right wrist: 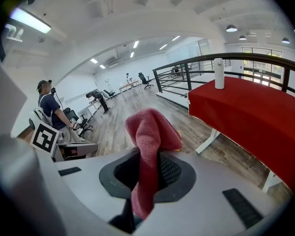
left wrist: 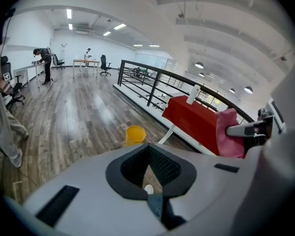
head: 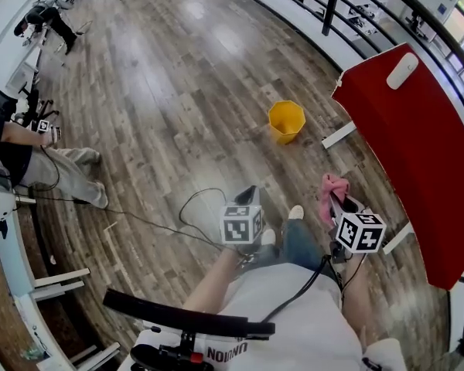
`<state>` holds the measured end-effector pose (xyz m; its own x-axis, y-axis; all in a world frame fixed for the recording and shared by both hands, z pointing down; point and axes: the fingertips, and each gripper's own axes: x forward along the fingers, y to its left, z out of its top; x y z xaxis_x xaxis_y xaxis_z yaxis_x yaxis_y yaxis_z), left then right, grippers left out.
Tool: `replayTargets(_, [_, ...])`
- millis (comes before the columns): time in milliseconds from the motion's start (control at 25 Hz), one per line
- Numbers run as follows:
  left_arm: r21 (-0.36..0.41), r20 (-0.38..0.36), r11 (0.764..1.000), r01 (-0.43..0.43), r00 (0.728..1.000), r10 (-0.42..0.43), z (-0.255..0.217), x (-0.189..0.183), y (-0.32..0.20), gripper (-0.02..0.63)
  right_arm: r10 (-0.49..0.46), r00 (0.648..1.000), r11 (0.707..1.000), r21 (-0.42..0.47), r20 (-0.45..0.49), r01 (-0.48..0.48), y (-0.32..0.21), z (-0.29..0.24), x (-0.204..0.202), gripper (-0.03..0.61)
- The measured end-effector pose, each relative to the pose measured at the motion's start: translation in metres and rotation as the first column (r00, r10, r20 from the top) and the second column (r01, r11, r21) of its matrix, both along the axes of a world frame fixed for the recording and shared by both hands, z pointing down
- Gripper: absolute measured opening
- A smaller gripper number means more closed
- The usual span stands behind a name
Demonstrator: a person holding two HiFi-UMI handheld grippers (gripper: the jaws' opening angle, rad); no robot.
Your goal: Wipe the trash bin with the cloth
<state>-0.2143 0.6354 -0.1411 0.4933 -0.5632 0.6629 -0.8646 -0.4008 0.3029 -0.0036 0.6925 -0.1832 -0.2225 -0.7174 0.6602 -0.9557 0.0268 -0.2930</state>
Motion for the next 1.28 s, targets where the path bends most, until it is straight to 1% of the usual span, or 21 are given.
replayTargets(120, [-0.019,-0.009,1.000,0.017,1.000,-0.018,0.007,-0.001,-0.013,0.005,-0.013,1.000,1.000,-0.015,0.000,0.013,-0.015,0.007,0.002,0.051])
replayTargets(200, [-0.019,-0.014,0.999,0.032,0.999,-0.033,0.008,0.002,-0.027,0.005,-0.025,1.000,0.999,-0.020,0.003,0.025,-0.032,0.010,0.005,0.051])
replayTargets(320, [-0.010,0.011,0.999,0.047,0.999,-0.047,0.010,0.006,-0.053,0.005,-0.036,0.999,0.999,-0.031,0.016,0.037,-0.064,0.017,0.014,0.051])
replayTargets(480, [-0.025,0.023,0.998,0.061,0.998,-0.061,0.014,0.014,-0.089,0.005,-0.051,0.998,0.997,-0.055,0.023,0.052,-0.106,0.023,0.031,0.051])
replayTargets(560, [-0.021,0.014,0.998,0.059,0.998,-0.059,0.012,0.025,-0.112,0.005,-0.068,0.998,0.996,-0.059,0.018,0.069,-0.128,0.022,0.041,0.051])
replayTargets(720, [-0.002,-0.033,0.997,0.077,0.996,-0.077,0.005,0.056,-0.154,0.005,-0.107,0.994,0.992,-0.072,0.017,0.108,-0.166,0.026,0.059,0.051])
replayTargets(880, [0.002,-0.038,0.998,0.060,0.997,-0.060,0.007,0.079,-0.177,0.005,-0.135,0.991,0.987,-0.088,0.020,0.136,-0.192,0.035,0.069,0.051])
replayTargets(1120, [-0.031,-0.040,0.999,0.044,0.998,-0.045,0.018,0.085,-0.207,0.005,-0.137,0.990,0.983,-0.118,0.037,0.140,-0.223,0.049,0.078,0.051])
replayTargets(1280, [-0.054,-0.027,0.998,0.033,0.999,-0.034,0.030,0.082,-0.236,0.005,-0.132,0.990,0.979,-0.149,0.040,0.137,-0.249,0.061,0.076,0.051])
